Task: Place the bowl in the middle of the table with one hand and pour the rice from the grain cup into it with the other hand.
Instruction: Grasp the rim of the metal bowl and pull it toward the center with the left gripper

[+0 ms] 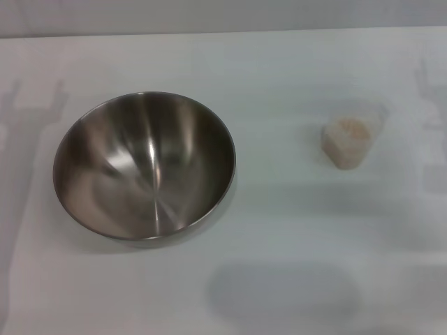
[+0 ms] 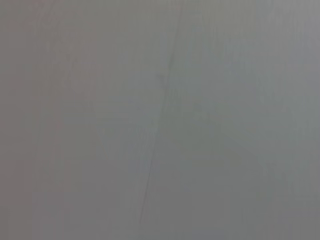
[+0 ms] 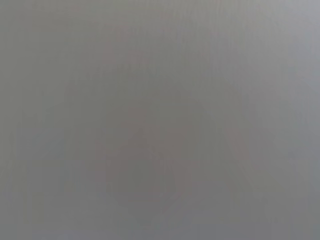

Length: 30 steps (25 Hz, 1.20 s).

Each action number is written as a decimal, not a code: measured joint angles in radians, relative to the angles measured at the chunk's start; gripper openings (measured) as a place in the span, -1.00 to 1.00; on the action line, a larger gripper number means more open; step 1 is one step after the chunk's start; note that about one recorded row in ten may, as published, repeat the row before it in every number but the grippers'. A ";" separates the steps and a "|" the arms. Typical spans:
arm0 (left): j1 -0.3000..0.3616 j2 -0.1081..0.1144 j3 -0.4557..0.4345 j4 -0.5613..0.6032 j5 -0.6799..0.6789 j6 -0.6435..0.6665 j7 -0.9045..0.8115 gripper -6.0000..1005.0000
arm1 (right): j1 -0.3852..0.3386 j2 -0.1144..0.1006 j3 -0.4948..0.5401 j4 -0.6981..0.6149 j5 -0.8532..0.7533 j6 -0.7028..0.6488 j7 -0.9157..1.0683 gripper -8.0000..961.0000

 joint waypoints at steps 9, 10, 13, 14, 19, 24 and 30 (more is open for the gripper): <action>0.002 0.000 0.000 0.007 0.001 -0.008 -0.001 0.65 | 0.009 0.000 -0.001 0.000 -0.001 0.009 0.000 0.39; 0.003 0.001 0.000 0.004 0.001 -0.009 -0.001 0.65 | 0.010 0.000 -0.001 0.000 0.000 0.009 0.000 0.39; 0.004 0.003 -0.003 -0.001 0.001 -0.010 -0.001 0.65 | 0.012 0.000 -0.001 0.000 0.000 0.010 0.000 0.39; 0.003 0.003 -0.004 -0.002 0.001 -0.013 -0.001 0.65 | 0.012 0.000 -0.001 0.000 0.000 0.010 0.000 0.39; 0.006 0.010 -0.012 -0.078 0.006 -0.136 -0.001 0.65 | 0.017 0.000 0.000 0.000 0.001 0.028 0.000 0.38; 0.036 0.032 -0.054 -0.294 0.036 -0.448 -0.001 0.65 | 0.015 0.000 0.001 0.000 0.001 0.029 -0.001 0.38; 0.077 0.045 -0.128 -0.603 0.131 -0.812 -0.009 0.65 | 0.012 0.000 0.010 -0.007 0.001 0.032 -0.002 0.39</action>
